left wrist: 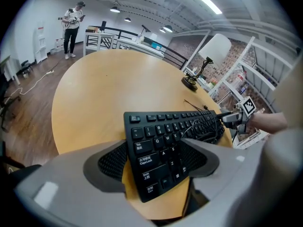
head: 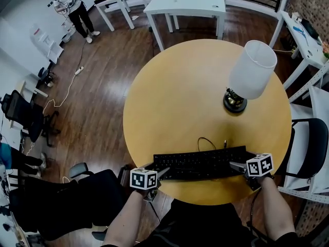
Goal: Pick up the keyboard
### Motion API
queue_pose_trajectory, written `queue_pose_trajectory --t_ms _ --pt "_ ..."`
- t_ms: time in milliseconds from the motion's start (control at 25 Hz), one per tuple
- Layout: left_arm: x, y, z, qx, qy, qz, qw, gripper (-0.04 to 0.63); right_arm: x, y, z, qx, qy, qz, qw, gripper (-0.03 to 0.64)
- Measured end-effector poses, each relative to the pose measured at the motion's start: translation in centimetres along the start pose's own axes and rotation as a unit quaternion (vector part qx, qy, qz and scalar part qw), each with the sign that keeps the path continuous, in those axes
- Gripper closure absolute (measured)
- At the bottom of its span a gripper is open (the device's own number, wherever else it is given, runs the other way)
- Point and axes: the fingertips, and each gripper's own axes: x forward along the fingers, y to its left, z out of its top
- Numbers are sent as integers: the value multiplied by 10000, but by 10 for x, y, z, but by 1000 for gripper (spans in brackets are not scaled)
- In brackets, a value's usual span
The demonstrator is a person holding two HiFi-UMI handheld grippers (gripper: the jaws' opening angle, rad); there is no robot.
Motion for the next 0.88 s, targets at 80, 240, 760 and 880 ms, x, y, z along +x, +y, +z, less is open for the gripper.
queue_pose_trajectory --t_ms 80,240,760,880 --pt "0 0 1 14 -19 32 10000 252 1 -1 -1 -135 124 -157 9997 152" --pt "-1 3 1 -134 -57 110 9998 277 1 -6 -1 -275 173 -481 9983 179" --pt "-2 1 3 -12 -61 271 9996 262 -1 0 -1 -261 59 -446 9986 168" --pt "-1 0 1 -32 -87 269 9996 261 -3 1 2 -213 -28 -422 9989 155"
